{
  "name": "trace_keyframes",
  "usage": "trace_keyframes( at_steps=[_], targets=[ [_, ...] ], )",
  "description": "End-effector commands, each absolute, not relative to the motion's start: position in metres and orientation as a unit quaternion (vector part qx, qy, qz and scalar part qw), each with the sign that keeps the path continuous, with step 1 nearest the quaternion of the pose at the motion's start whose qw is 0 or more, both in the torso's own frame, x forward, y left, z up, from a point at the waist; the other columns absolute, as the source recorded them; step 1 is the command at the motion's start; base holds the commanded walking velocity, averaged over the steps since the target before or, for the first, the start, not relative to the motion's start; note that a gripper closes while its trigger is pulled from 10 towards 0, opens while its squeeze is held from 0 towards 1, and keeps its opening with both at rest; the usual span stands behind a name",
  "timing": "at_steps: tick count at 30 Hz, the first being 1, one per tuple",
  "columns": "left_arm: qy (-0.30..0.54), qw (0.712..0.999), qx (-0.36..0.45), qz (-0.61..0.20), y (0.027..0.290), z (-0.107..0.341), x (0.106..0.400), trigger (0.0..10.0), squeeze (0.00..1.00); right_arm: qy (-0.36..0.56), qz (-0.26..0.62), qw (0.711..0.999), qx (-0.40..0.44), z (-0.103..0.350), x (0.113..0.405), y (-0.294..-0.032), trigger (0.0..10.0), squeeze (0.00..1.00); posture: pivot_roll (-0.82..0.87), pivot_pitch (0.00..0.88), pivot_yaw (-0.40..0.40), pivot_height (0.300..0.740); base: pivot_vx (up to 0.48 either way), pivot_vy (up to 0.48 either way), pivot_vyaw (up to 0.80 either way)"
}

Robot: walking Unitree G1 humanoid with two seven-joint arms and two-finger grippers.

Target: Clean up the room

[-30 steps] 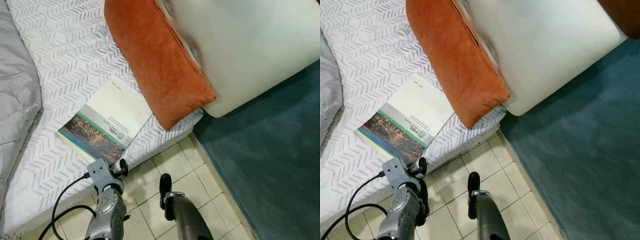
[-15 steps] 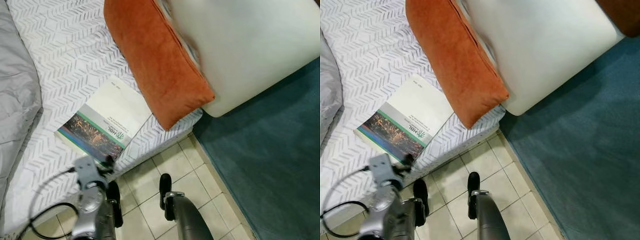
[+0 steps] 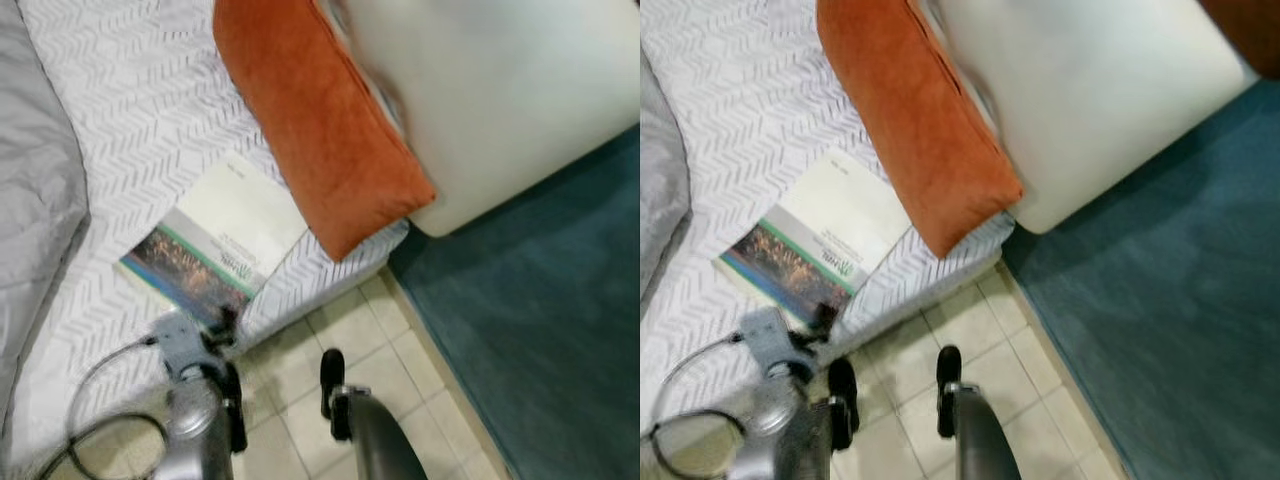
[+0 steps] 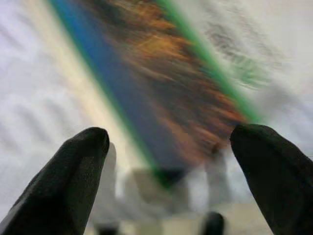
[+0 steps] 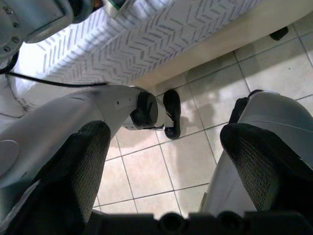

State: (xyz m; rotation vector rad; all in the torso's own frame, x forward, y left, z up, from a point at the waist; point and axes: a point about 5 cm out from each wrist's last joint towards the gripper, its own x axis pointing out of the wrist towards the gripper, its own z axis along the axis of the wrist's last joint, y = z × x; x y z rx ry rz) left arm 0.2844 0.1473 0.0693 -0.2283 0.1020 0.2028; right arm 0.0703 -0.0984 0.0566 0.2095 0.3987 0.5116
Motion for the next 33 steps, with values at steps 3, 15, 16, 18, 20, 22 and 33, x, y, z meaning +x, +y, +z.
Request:
trace_keyframes(
  at_steps=[3, 15, 16, 18, 20, 22, 33],
  targets=[
    [0.069, 0.974, -0.185, 0.107, 0.126, 0.070, 0.269, 10.0, 0.00, 0.239, 0.251, 0.932, 0.103, 0.045, 0.054, -0.099, 10.0, 0.00, -0.32, 0.669, -0.153, 0.740, 0.000, 0.000, 0.00],
    [0.195, 0.917, -0.320, 0.138, 0.091, 0.027, 0.257, 10.0, 0.00, 0.242, 0.247, 0.933, 0.104, 0.041, 0.053, -0.098, 10.0, 0.00, -0.32, 0.675, -0.149, 0.740, 0.000, 0.000, 0.00],
    [0.203, 0.911, -0.330, 0.141, 0.090, 0.023, 0.257, 10.0, 0.00, 0.243, 0.246, 0.933, 0.104, 0.041, 0.053, -0.099, 10.0, 0.00, -0.32, 0.675, -0.151, 0.740, 0.000, 0.000, 0.00],
    [0.216, 0.903, -0.345, 0.139, 0.088, 0.019, 0.258, 10.0, 0.00, 0.244, 0.246, 0.932, 0.103, 0.041, 0.052, -0.099, 10.0, 0.00, -0.33, 0.674, -0.150, 0.740, 0.000, 0.000, 0.00],
    [0.222, 0.897, -0.356, 0.140, 0.088, 0.015, 0.261, 10.0, 0.00, 0.245, 0.245, 0.932, 0.104, 0.041, 0.051, -0.099, 10.0, 0.00, -0.33, 0.675, -0.149, 0.740, 0.000, 0.000, 0.00],
    [0.224, 0.895, -0.359, 0.144, 0.089, 0.014, 0.262, 10.0, 0.00, 0.245, 0.245, 0.932, 0.104, 0.041, 0.051, -0.099, 10.0, 0.00, -0.33, 0.675, -0.149, 0.740, 0.000, 0.000, 0.00],
    [0.251, 0.859, -0.411, 0.172, 0.083, -0.002, 0.268, 10.0, 0.00, 0.250, 0.247, 0.930, 0.104, 0.039, 0.049, -0.098, 10.0, 0.00, -0.33, 0.673, -0.150, 0.740, 0.000, 0.000, 0.00]
  ],
)
